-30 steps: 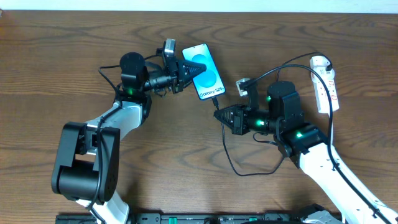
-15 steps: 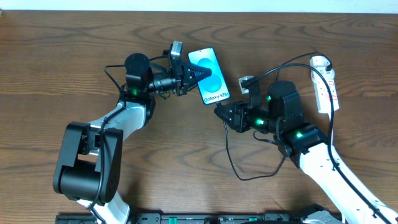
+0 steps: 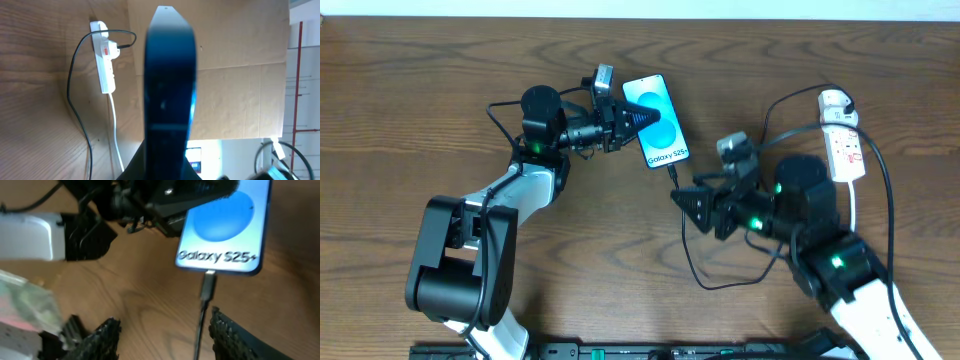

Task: Plug charger to phone and switch on socket
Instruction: 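Push the plug up into the phone's charging port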

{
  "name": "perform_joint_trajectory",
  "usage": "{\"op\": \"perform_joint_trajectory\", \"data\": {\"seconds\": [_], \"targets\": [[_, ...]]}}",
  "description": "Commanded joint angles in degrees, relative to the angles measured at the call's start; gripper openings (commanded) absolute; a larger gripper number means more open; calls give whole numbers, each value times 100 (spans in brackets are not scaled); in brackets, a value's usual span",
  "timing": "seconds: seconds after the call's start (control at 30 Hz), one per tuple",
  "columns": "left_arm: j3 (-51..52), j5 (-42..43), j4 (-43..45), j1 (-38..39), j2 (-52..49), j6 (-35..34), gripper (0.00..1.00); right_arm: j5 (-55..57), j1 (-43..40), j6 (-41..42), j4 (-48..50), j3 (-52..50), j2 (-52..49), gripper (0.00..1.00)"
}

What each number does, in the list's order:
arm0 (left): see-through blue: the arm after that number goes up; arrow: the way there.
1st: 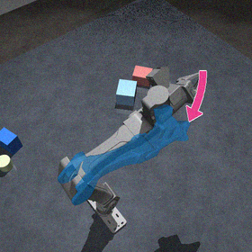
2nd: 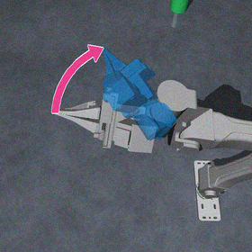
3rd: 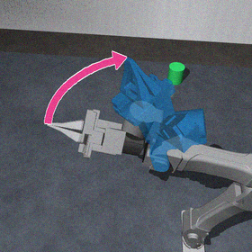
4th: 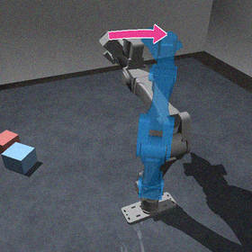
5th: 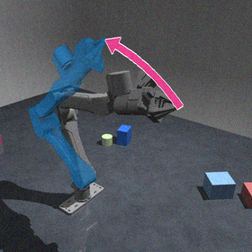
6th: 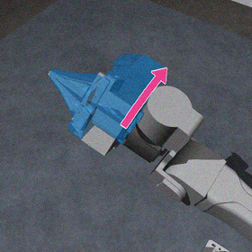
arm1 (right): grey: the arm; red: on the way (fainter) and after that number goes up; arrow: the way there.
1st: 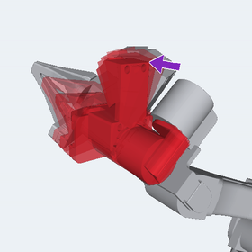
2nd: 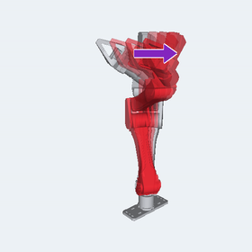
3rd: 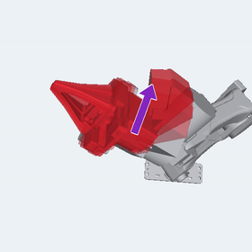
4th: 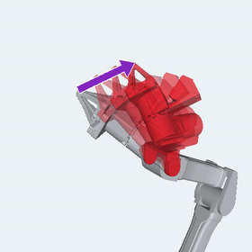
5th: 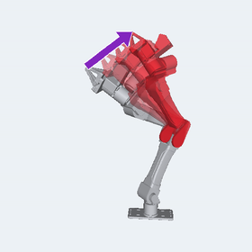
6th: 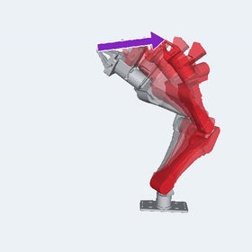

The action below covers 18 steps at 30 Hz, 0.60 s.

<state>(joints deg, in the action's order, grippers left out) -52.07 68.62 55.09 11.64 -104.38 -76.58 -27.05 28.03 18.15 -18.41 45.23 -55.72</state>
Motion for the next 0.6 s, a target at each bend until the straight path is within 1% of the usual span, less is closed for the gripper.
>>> {"op": "perform_joint_trajectory", "data": {"seconds": [0.0,0.07,0.13,0.23,0.37,0.5,0.53,0.57], "targets": [[-166,-63,74,-9,70,179,7,2175,800,-343,-339,57,9,50],[-166,-76,74,-9,70,179,7,2791,1257,-339,-367,57,-92,50],[-166,-79,74,-9,70,177,7,3536,1692,-177,-319,57,-269,52],[-166,-74,74,-9,70,177,7,4444,2114,0,-210,57,-610,53],[-166,-70,74,-9,70,177,7,4686,2258,186,-59,57,-992,54],[-166,-68,74,-9,70,177,7,4706,2260,330,144,63,-1038,57],[-166,-68,74,-9,70,177,7,4717,2256,328,236,63,-1040,56],[-166,-70,74,-9,70,177,7,4719,2245,328,289,63,-1040,50]]}}
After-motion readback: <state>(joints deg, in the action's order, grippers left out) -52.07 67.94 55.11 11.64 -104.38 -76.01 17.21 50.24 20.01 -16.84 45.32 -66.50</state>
